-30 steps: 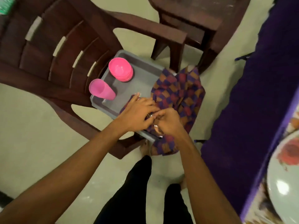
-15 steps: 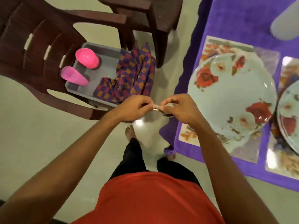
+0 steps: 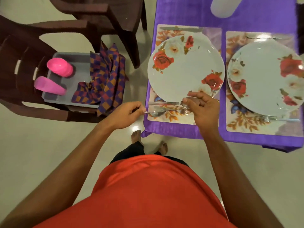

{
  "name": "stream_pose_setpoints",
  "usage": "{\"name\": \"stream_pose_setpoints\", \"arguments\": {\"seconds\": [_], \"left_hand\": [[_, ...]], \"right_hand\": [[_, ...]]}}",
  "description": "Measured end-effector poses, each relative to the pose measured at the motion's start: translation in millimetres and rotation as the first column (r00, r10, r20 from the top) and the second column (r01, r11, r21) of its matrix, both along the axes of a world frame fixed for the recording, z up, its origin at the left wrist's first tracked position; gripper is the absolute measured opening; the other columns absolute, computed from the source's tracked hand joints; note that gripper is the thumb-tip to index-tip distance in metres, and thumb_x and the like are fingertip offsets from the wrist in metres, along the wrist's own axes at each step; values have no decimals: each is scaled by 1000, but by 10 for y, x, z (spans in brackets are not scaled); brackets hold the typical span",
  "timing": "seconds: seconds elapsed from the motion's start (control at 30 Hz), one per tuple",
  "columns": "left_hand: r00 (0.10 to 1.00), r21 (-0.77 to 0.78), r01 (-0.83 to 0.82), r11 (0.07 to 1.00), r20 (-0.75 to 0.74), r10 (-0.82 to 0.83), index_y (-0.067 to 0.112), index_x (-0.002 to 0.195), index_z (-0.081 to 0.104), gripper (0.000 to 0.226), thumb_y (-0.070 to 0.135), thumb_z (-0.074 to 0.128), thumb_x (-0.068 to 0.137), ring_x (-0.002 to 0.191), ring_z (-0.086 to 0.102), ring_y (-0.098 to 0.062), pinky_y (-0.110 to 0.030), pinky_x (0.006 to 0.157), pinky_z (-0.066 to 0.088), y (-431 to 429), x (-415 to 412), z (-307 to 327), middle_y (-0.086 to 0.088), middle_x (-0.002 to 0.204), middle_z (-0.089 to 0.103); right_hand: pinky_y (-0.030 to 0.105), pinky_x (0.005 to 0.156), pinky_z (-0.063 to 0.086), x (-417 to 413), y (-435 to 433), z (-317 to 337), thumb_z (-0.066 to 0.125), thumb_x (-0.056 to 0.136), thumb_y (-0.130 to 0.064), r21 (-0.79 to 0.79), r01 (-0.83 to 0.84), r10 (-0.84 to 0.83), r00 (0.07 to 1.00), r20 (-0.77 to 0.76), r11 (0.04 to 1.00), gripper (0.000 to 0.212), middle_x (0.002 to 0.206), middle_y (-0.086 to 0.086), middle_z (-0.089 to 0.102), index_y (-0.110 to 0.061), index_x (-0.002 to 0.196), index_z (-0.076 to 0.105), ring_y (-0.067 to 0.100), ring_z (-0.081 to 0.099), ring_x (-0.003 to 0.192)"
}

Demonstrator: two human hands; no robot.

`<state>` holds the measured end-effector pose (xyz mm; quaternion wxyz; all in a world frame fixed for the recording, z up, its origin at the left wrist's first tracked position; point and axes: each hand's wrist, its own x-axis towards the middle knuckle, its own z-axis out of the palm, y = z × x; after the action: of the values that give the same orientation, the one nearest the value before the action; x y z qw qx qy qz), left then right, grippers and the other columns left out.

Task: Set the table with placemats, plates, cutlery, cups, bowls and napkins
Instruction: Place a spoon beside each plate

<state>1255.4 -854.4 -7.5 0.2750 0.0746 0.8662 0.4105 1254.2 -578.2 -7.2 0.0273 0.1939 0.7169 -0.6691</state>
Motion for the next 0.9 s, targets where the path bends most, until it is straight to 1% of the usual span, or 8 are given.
{"name": "stream_pose_setpoints", "arguments": {"seconds": [0.1,0.17,0.27,0.37,0.5,0.63,0.8,0.9], "left_hand": [[998,-33,-61,998,-12,61,15,83,58,28,33,49,103,63,48,-7,-32,61,40,-32,50,-32,4,70,53],[988,-37,-150,988,-48,149,14,78,54,36,40,48,103,59,44,-6,-29,58,37,-18,98,-71,5,65,47],[936,12,-348,938,-49,348,9,71,49,48,47,50,100,53,37,-6,-28,53,32,68,133,-150,9,58,39],[900,75,-437,896,24,436,0,77,57,54,50,55,96,49,37,-4,-29,50,32,186,124,-233,13,51,42],[930,35,-368,929,28,368,18,81,65,43,60,63,86,61,52,-10,-34,57,44,342,118,-298,3,68,61],[947,-12,-322,947,-18,322,25,84,61,25,49,68,88,74,59,-13,-33,63,50,275,1,-329,6,80,65],[985,-23,-174,984,-6,174,23,96,67,14,37,65,94,85,64,-10,-32,72,53,222,-109,-239,8,91,68],[995,-7,-49,999,85,49,25,99,67,13,37,62,95,90,65,-13,-38,78,56,286,-128,-207,7,96,70]], "right_hand": [[31,72,60,144,216,-66,82,81,-6,-84,171,-168,985,40,982,18,81,2,76,-5,98,74,21,75,81],[31,72,60,236,329,-157,82,81,-9,-75,227,-221,972,81,971,21,87,9,76,-1,99,73,27,75,86],[44,78,63,361,347,-313,84,80,-12,0,214,-213,969,126,977,19,90,17,76,-3,94,74,35,74,88],[47,76,62,419,213,-406,85,79,-14,75,179,-188,973,133,981,12,83,15,75,-14,82,73,24,73,79],[35,70,58,406,-45,-397,83,81,-13,66,118,-126,984,127,991,14,75,4,73,-18,77,70,14,69,71],[28,65,57,313,-79,-383,82,82,-13,62,75,-82,990,118,995,13,71,-2,73,-12,78,70,11,69,68],[41,59,54,224,-94,-392,82,83,-21,138,-107,94,991,97,985,22,71,14,69,-5,81,68,23,60,60],[30,53,47,192,-236,-356,80,85,-23,165,-214,202,976,85,963,21,59,-10,64,-12,78,64,5,55,54]]}}
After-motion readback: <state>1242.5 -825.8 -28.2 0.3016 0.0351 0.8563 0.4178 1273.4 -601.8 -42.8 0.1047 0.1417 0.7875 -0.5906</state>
